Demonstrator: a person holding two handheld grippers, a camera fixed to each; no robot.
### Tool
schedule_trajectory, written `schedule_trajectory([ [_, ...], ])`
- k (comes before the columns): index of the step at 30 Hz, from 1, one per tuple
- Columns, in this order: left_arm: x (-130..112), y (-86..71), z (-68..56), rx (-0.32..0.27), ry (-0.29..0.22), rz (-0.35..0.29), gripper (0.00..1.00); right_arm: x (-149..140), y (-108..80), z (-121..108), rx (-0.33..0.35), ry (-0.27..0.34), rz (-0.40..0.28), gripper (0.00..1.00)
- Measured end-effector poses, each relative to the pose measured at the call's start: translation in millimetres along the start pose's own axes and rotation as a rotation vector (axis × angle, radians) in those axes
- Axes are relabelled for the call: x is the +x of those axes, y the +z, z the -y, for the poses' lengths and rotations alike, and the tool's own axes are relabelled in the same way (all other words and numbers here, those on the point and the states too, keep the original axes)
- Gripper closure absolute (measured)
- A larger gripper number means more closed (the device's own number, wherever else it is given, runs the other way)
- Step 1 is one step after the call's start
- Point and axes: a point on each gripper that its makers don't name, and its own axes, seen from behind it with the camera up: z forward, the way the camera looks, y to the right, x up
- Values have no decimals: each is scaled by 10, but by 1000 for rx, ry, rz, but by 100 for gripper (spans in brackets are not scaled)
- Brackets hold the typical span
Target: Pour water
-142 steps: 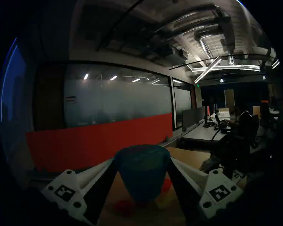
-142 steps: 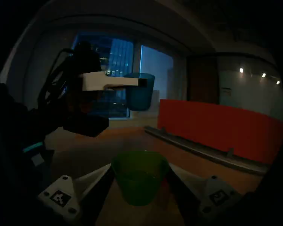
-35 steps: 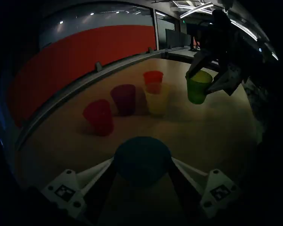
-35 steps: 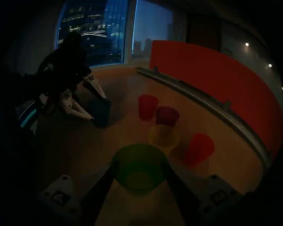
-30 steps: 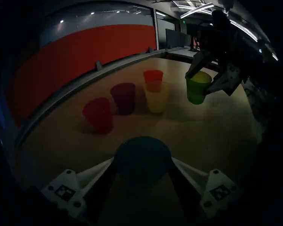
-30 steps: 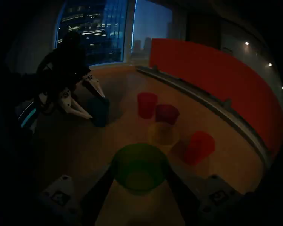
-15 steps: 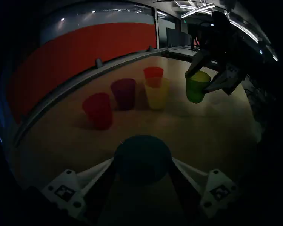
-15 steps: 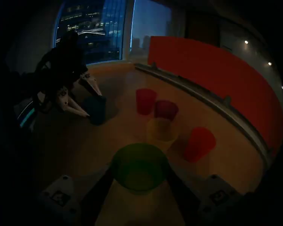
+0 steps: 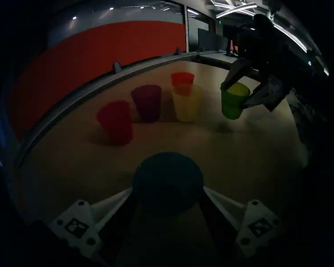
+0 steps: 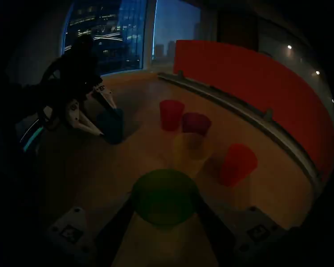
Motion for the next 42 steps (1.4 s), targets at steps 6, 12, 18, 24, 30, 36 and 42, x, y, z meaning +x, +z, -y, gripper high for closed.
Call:
schedule_trajectory([
  [6, -115, -15, 26, 10, -5, 33, 12, -41, 41, 7, 4, 8, 2, 1],
  [12, -224, -50, 5, 14, -8, 54, 12, -100, 81, 12, 6, 16, 8, 1],
  [18, -289, -88, -39, 13, -7, 63, 12, -147, 103, 13, 5, 24, 8, 1],
  [24, -314, -121, -64, 11, -17, 63, 12, -158, 111, 6, 4, 40, -1, 1],
  [30, -347, -162, -87, 12, -17, 66, 12, -193, 98, 13, 7, 44, 0, 1],
  [36, -347, -191, -102, 10, -30, 60, 12, -208, 90, 11, 5, 45, -3, 1],
  [42, -350, -224, -105, 14, -40, 60, 13, -231, 44, -10, -8, 37, -2, 1],
])
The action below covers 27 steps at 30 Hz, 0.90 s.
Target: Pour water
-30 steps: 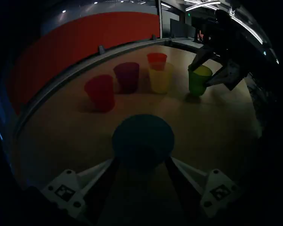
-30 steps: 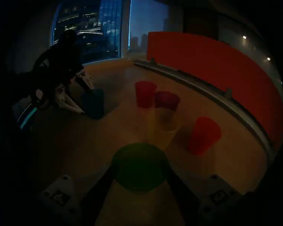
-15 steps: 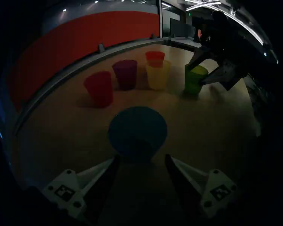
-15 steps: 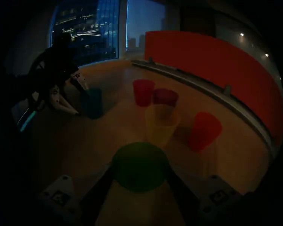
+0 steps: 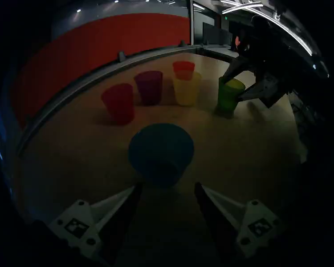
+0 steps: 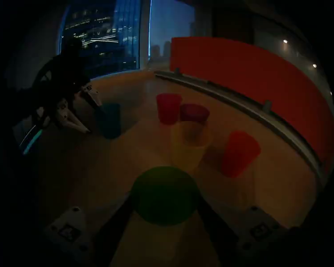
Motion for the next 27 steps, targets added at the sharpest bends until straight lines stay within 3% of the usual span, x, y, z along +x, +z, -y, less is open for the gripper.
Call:
schedule_trajectory([
  [9, -24, -89, 13, 18, -21, -7, 12, -60, -135, 2, -20, 16, -7, 1],
  [27, -148, -367, 62, 104, -77, -48, 12, -291, -635, 11, -108, 71, -40, 1],
])
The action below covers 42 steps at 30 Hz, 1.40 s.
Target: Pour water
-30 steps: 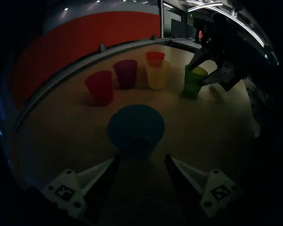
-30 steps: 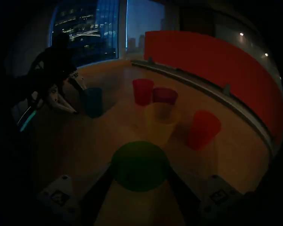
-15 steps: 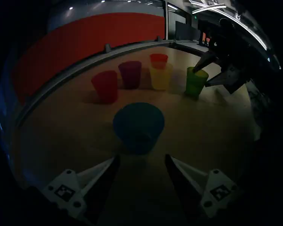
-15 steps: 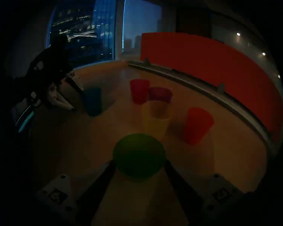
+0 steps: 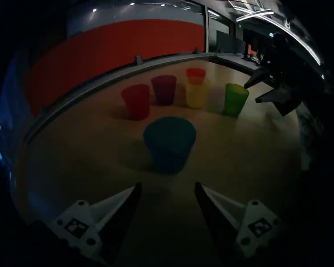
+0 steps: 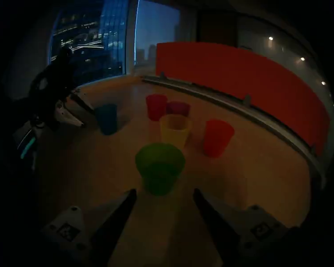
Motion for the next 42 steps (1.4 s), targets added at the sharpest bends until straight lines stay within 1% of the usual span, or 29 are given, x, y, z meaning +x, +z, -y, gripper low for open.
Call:
schedule_trajectory([
  [6, 23, -101, 61, 32, -17, -25, 12, 8, -151, -40, -33, 25, -26, 1],
  [11, 84, -167, 146, 80, -35, -57, 12, 69, -226, -63, -63, 45, -55, 1],
  [14, 130, -223, 201, 116, -44, -89, 12, 159, -291, -68, -86, 59, -89, 1],
  [20, 219, -339, 269, 174, -70, -160, 12, 341, -422, -113, -147, 84, -165, 1],
  [24, 278, -426, 350, 219, -99, -215, 12, 450, -487, -153, -186, 112, -214, 1],
  [27, 316, -484, 415, 251, -124, -255, 12, 518, -539, -187, -221, 128, -248, 1],
  [32, 392, -587, 518, 302, -149, -315, 12, 594, -617, -277, -296, 134, -292, 1],
  [38, 427, -679, 635, 362, -183, -368, 12, 653, -664, -418, -391, 141, -322, 1],
  [42, 465, -724, 683, 384, -212, -409, 12, 725, -688, -441, -426, 138, -355, 1],
])
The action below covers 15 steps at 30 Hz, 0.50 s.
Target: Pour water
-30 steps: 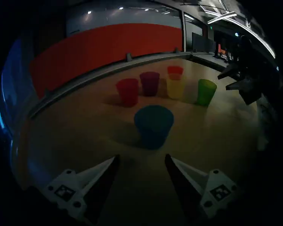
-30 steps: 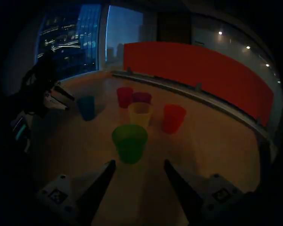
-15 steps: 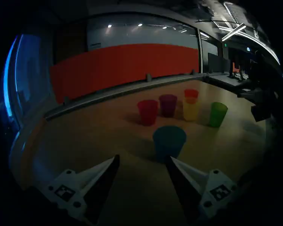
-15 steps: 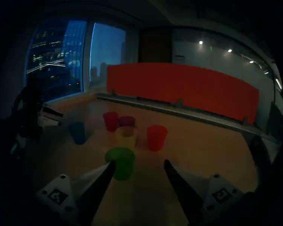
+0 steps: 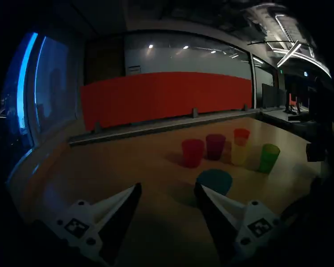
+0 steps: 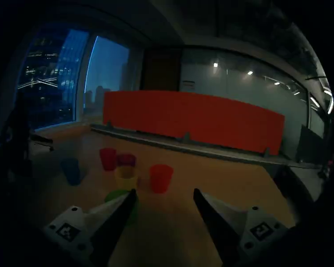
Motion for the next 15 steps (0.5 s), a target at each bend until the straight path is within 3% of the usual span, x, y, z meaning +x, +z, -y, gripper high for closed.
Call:
schedule_trajectory([
  [8, 132, -18, 118, 61, -58, -78, 12, 165, 14, -24, -51, 31, -70, 1],
  [15, 240, -61, 168, 100, -68, -136, 12, 330, -26, -144, -133, 65, -153, 1],
])
